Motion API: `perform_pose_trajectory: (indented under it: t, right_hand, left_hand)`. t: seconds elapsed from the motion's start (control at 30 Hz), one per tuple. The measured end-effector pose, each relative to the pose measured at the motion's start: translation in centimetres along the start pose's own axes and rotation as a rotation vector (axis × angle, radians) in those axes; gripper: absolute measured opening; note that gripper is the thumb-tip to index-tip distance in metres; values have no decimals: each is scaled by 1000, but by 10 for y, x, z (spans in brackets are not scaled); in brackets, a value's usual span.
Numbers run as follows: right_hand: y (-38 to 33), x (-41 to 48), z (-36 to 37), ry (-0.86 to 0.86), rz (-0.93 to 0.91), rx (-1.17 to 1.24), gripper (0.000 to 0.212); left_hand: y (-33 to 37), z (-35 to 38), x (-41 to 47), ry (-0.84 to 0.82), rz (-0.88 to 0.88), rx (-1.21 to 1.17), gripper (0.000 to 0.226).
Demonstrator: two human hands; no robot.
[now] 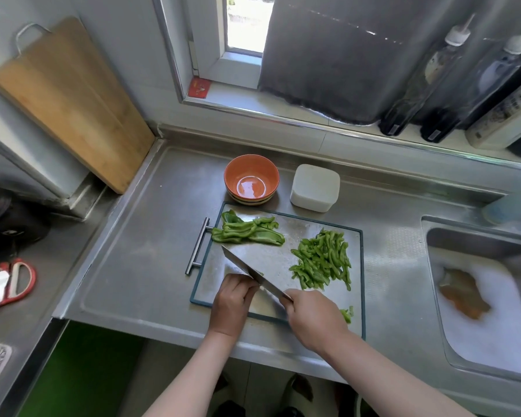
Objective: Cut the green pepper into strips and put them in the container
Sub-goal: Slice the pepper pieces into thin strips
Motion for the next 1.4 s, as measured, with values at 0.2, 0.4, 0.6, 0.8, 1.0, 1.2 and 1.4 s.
perform_pose_trajectory:
  t: [0.2, 0.4, 0.6, 0.8, 1.0, 1.2, 1.4]
  right_hand:
    - [-4, 7, 5, -21, 11, -7, 32]
    - [-21, 30, 9, -31, 1, -1, 23]
    - [-38, 53, 11, -4, -30, -26, 26]
    - [-5, 28, -11, -21, -29, 61, 35]
    - [31, 15, -58, 98, -27, 41, 40]
    - [59, 18, -92, 256, -80, -121, 29]
    - [89, 13, -118, 340, -187, -383, 21]
  left_hand:
    - [-2, 2, -1, 14, -3, 12, 12]
    - [1, 1, 1, 19, 17, 34, 15]
    - [4, -2, 4, -19, -12, 55, 12]
    - [4, -13, 18, -198, -270, 11, 23]
    - [6, -10, 46, -335, -571, 48, 48]
    - [53, 29, 67, -500, -636, -60, 29]
    - [45, 18, 83, -350, -879, -253, 30]
Point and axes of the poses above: each hand's wrist, its own x-axis towards the middle knuckle, its own z-axis out of the palm, y = z × x, the point moved 4 cm from there along x, towards the middle knuckle
